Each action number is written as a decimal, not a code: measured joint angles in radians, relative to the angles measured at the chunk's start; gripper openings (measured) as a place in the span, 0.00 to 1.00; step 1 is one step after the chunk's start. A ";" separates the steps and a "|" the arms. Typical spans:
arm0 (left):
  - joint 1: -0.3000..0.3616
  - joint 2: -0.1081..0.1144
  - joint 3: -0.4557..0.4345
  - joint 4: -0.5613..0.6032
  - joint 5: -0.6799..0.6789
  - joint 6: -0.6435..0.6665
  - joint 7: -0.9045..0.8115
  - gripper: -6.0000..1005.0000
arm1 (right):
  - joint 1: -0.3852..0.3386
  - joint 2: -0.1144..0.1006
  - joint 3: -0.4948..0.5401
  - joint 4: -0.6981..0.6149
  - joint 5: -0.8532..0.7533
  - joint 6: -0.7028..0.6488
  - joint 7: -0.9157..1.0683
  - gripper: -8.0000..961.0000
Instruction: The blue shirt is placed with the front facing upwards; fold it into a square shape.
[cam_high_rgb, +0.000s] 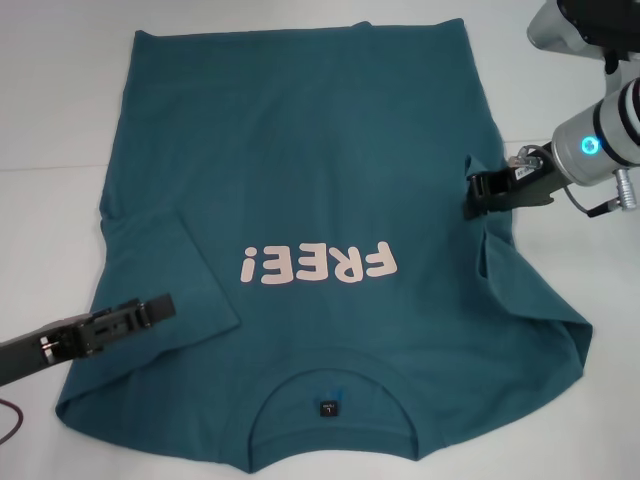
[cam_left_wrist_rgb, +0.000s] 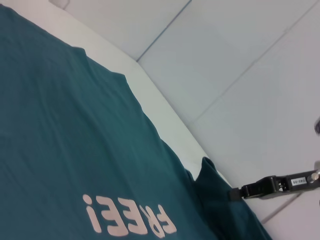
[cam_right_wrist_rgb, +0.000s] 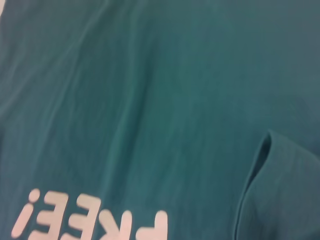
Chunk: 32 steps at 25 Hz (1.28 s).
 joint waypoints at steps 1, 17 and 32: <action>0.000 0.000 -0.002 0.000 -0.001 0.000 0.000 0.86 | 0.001 0.001 0.001 0.007 0.002 0.015 0.004 0.02; 0.000 -0.001 -0.004 -0.001 -0.006 -0.003 0.000 0.86 | 0.005 -0.017 -0.001 0.080 0.045 0.161 0.056 0.02; 0.010 -0.001 -0.006 -0.001 -0.008 -0.003 0.000 0.86 | 0.028 -0.005 -0.036 0.082 0.047 0.159 0.002 0.09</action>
